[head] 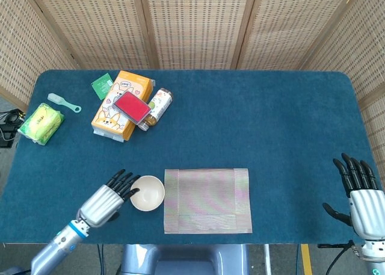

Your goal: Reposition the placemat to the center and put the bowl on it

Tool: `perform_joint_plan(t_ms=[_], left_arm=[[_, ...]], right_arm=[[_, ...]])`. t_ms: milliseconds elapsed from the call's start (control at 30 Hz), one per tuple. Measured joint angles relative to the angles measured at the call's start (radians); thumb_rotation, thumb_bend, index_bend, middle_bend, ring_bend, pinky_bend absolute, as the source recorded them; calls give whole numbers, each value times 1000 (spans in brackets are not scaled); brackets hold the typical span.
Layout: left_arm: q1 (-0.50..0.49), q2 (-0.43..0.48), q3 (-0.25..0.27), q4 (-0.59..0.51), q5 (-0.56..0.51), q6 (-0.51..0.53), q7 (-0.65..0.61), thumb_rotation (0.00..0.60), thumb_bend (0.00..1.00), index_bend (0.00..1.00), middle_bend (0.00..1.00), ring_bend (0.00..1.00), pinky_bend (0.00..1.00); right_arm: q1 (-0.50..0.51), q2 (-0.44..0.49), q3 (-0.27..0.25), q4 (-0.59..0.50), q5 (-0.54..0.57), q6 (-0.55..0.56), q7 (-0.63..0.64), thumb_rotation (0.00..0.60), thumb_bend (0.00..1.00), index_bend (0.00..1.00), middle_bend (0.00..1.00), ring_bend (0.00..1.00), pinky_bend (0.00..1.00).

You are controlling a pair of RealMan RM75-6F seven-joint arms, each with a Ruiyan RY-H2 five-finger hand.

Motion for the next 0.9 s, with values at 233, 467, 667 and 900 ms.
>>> perform_joint_plan(t_ms=[233, 467, 667, 900], left_arm=[[-50, -152, -22, 56, -118, -89, 122, 600, 195, 347, 0, 0, 0], [-72, -224, -28, 101, -190, -98, 205, 600, 417, 575, 0, 0, 0], [-72, -220, -29, 106, -203, -52, 192, 600, 471, 654, 0, 0, 0], [-69, -132, -62, 92, -238, 16, 116, 600, 481, 668, 0, 0, 0]], right_arm=[[-2, 14, 2, 0, 3, 7, 41, 600, 0, 0, 0, 0, 0], [0, 20, 3, 5, 7, 5, 59, 600, 0, 0, 0, 0, 0], [0, 20, 2, 4, 7, 5, 60, 600, 0, 0, 0, 0, 0], [1, 21, -3, 1, 1, 3, 61, 600, 0, 0, 0, 0, 0]])
